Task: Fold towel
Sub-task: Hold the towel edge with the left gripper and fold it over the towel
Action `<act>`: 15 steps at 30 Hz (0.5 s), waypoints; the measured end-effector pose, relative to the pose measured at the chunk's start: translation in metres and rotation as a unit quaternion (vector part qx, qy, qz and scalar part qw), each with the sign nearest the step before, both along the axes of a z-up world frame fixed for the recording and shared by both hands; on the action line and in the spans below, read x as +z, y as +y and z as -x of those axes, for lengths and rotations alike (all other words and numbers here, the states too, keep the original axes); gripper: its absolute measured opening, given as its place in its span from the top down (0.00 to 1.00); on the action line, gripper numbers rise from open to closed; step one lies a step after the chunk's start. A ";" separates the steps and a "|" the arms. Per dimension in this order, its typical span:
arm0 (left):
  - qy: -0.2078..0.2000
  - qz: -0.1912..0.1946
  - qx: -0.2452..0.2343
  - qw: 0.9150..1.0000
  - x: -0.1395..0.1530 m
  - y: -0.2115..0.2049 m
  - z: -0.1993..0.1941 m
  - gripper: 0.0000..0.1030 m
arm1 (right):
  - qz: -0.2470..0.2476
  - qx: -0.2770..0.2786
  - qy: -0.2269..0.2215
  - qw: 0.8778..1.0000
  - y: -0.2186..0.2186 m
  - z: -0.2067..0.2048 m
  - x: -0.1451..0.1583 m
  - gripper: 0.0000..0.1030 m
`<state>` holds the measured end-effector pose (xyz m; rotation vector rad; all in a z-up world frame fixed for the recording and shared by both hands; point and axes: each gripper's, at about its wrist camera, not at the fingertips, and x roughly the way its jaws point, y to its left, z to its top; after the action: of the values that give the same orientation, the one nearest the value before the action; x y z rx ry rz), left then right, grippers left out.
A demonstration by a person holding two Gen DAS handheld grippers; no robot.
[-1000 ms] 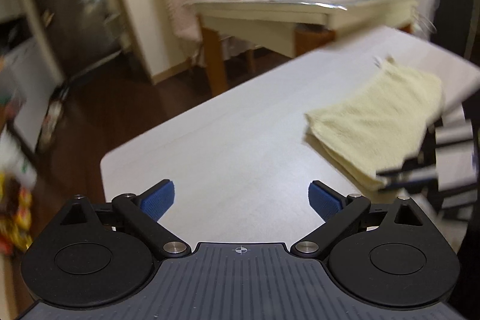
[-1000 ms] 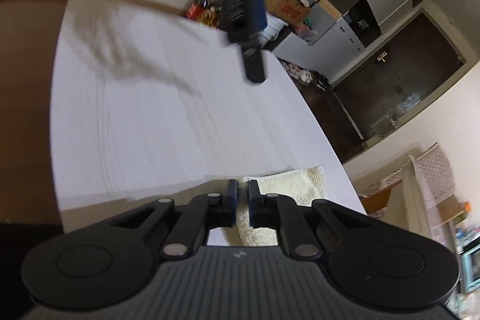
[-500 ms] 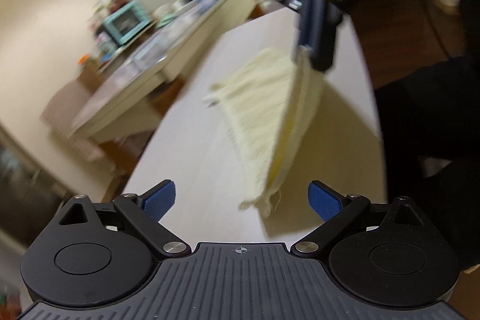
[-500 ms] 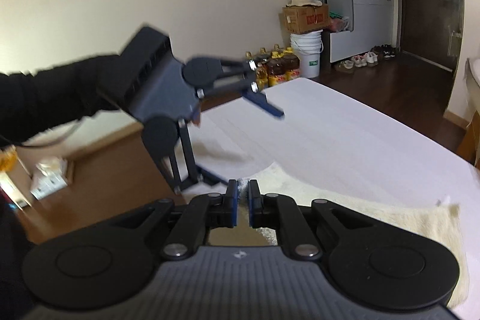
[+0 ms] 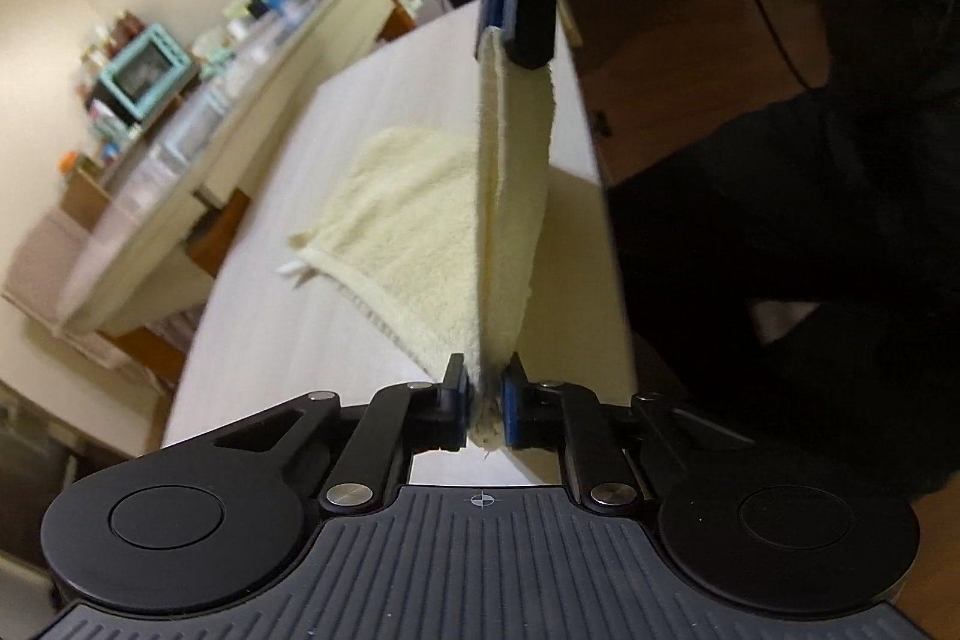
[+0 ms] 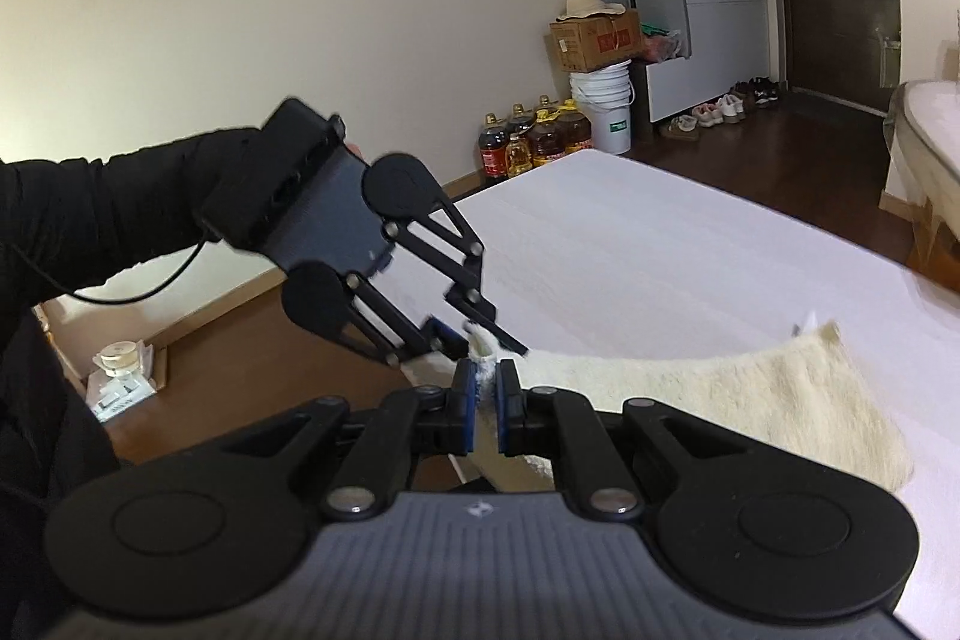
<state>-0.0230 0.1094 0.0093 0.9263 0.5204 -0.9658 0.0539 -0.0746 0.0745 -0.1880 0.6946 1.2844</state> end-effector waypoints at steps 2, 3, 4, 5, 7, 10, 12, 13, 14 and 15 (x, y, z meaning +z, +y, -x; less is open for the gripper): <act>0.021 -0.006 -0.006 1.000 0.008 -0.002 0.004 0.89 | -0.006 0.004 0.015 1.000 -0.010 0.002 -0.006 0.93; 0.035 -0.008 -0.011 0.999 0.014 -0.004 0.004 0.89 | -0.015 0.003 0.027 1.000 -0.017 0.000 -0.009 0.93; 0.053 -0.007 -0.016 0.998 0.022 -0.007 0.001 0.89 | -0.025 0.000 0.036 0.999 -0.024 -0.002 -0.010 0.93; 0.062 -0.004 -0.016 0.998 0.028 -0.010 -0.005 0.89 | -0.035 -0.002 0.046 0.998 -0.031 -0.004 -0.011 0.93; 0.079 -0.001 -0.011 0.997 0.039 -0.016 -0.022 0.89 | -0.050 -0.014 0.056 0.997 -0.042 -0.011 -0.011 0.93; 0.094 0.000 0.001 0.996 0.052 -0.028 -0.066 0.89 | -0.088 -0.060 0.074 0.992 -0.067 -0.043 -0.009 0.93; 0.106 -0.001 0.007 0.994 0.058 -0.037 -0.096 0.89 | -0.102 -0.086 0.082 0.988 -0.079 -0.065 -0.011 0.93; 0.109 -0.004 0.012 0.994 0.059 -0.043 -0.111 0.89 | -0.107 -0.099 0.087 0.985 -0.083 -0.077 -0.014 0.93; 0.112 -0.008 0.017 0.994 0.059 -0.048 -0.126 0.89 | -0.112 -0.113 0.093 0.983 -0.088 -0.089 -0.017 0.93; 0.116 -0.012 0.022 0.993 0.058 -0.054 -0.141 0.89 | -0.117 -0.126 0.098 0.980 -0.093 -0.101 -0.020 0.93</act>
<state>0.1181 0.0556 0.0677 0.8257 0.7469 -1.0357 0.1548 -0.1672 0.0544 0.2154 0.7037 1.1372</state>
